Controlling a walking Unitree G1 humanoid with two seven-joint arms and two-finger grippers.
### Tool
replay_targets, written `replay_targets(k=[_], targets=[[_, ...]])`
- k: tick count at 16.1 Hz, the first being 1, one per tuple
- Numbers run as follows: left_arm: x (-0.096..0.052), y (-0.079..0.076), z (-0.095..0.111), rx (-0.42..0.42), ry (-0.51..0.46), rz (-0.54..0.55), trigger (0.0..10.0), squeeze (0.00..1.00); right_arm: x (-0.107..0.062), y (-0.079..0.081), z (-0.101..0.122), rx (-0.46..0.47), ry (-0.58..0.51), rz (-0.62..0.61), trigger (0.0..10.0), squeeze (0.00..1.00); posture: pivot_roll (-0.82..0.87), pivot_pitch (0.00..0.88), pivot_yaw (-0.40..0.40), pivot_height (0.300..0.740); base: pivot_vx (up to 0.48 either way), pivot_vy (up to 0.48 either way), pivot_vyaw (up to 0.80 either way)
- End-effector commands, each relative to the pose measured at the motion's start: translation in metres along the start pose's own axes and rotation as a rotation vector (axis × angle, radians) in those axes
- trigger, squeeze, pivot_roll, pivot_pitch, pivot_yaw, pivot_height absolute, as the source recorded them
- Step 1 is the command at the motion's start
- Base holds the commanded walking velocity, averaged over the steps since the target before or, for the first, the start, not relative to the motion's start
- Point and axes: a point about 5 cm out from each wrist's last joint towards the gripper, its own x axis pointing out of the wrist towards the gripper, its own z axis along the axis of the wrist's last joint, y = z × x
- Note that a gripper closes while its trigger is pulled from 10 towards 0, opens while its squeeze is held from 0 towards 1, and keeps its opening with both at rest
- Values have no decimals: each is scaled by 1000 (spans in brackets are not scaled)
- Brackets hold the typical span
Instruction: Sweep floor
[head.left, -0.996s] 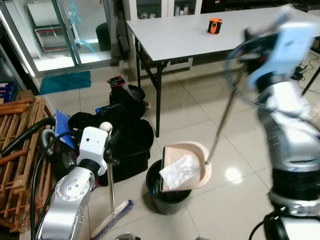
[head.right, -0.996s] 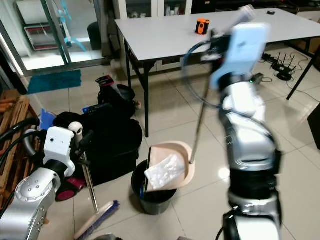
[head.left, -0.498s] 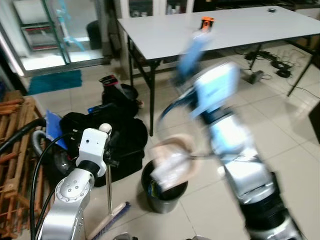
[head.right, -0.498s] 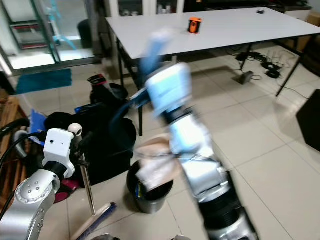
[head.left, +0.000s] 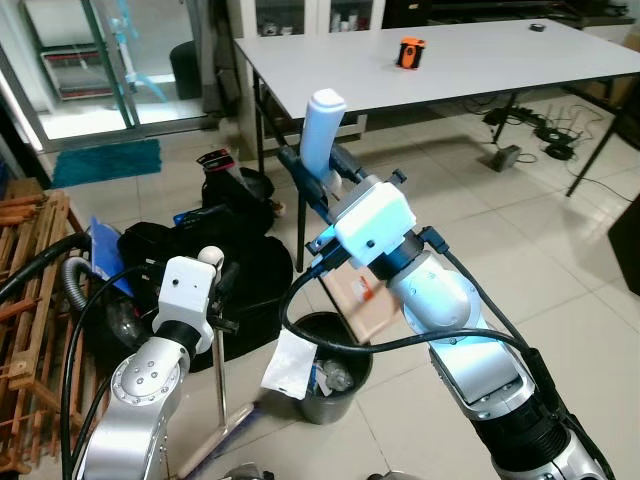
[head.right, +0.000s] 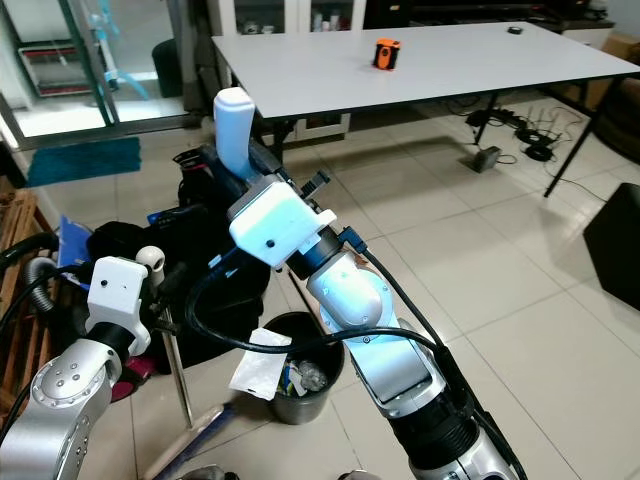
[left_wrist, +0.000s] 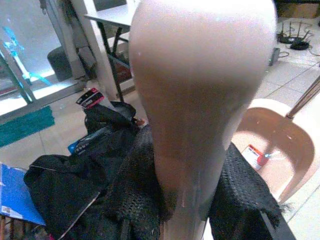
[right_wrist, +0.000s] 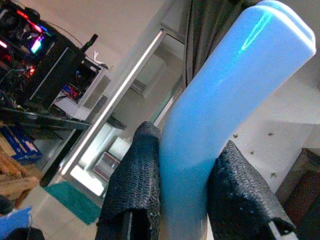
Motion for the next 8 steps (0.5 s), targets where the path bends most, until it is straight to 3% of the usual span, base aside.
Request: replay_targets(k=[1, 5, 8], targets=[[0, 0, 4, 12, -21, 10, 10000, 0, 6, -11, 11, -97, -69, -23, 10000, 0, -8, 30, -8, 740, 0, 0, 0], [0, 1, 5, 3, -17, 15, 10000, 0, 3, -63, 1, -136, 13, -252, 10000, 0, -9, 31, -8, 740, 0, 0, 0], [0, -3, 7, -13, -25, -3, 10000, 0, -22, -100, -21, -160, 171, -422, 10000, 0, -13, 32, -7, 740, 0, 0, 0]])
